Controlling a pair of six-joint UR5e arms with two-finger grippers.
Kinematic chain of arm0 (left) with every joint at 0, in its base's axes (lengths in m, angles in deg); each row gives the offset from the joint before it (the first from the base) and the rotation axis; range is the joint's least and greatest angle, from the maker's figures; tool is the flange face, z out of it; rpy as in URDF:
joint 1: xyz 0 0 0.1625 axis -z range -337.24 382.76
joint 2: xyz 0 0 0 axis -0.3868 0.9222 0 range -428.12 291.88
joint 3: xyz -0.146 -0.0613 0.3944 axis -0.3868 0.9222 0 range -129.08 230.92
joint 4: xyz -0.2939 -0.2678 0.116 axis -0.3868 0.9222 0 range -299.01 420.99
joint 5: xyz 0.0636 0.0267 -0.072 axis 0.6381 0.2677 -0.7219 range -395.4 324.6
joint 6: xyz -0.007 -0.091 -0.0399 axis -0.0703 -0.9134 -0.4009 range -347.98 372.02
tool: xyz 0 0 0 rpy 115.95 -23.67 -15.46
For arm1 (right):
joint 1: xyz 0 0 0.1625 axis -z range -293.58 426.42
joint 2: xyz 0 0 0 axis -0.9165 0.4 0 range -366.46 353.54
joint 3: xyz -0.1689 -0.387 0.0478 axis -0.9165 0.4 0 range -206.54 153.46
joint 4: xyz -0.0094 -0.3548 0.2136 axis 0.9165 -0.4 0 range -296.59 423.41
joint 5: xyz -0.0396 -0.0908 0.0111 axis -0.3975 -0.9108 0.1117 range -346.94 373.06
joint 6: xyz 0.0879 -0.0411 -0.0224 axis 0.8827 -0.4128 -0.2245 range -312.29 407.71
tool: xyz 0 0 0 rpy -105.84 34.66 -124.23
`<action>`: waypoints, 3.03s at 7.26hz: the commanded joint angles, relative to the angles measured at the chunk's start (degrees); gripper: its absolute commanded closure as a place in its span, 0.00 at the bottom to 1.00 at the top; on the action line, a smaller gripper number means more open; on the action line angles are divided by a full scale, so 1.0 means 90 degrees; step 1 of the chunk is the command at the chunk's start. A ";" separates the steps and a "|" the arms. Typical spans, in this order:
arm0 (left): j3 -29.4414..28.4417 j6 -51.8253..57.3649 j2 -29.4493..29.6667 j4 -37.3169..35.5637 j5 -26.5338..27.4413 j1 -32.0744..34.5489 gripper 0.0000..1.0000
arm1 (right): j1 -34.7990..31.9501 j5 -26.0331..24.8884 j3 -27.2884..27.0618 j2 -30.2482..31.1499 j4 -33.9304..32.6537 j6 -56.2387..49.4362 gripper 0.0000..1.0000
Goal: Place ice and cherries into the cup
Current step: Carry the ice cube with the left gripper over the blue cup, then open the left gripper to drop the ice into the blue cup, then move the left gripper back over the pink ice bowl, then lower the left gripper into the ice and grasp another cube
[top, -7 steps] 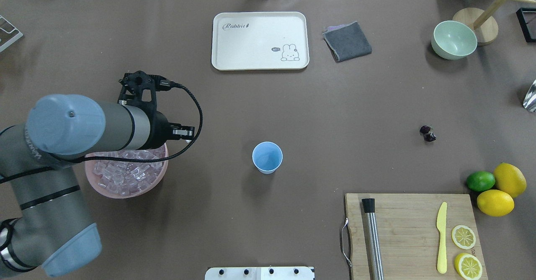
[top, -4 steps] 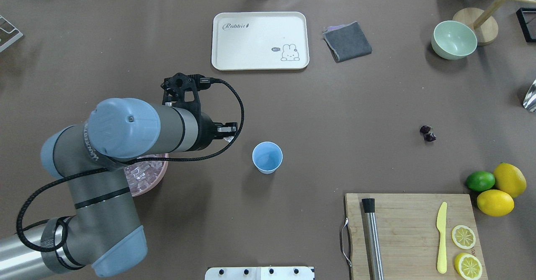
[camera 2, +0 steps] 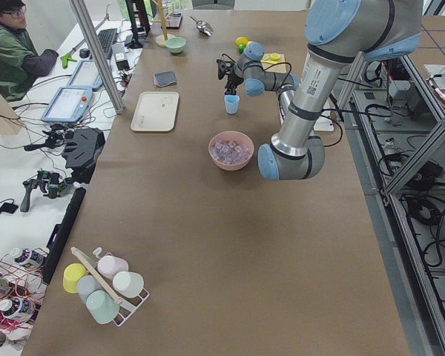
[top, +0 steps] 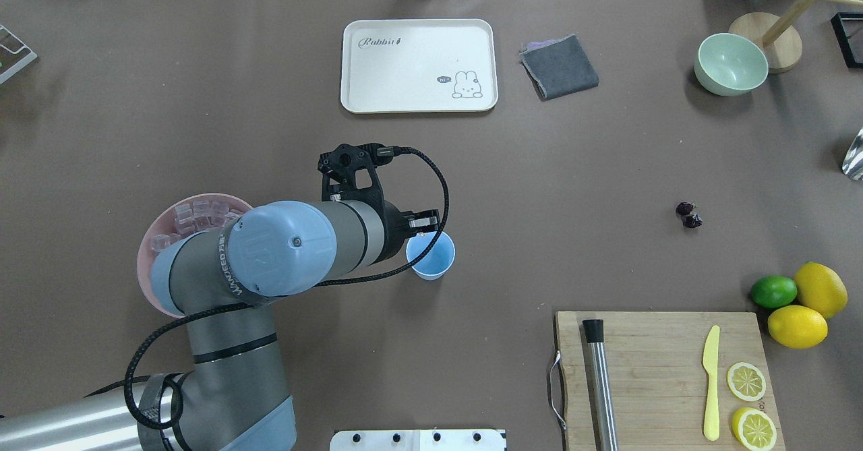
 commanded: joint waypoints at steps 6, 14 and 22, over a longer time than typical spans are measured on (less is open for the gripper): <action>0.0398 0.0153 -0.0456 -0.0120 0.0430 -0.0256 0.03 | 0.0000 -0.0001 -0.0006 0.0088 0.0136 0.0028 0.00; 0.2061 0.3690 -0.1807 -0.3559 -0.0713 0.0927 0.02 | 0.0000 0.0057 0.0013 0.0108 0.0137 0.0038 0.00; 0.1320 0.4354 -0.2462 -0.2318 -0.0664 0.0878 0.18 | 0.0000 0.0067 0.0033 0.0185 0.0186 0.0009 0.00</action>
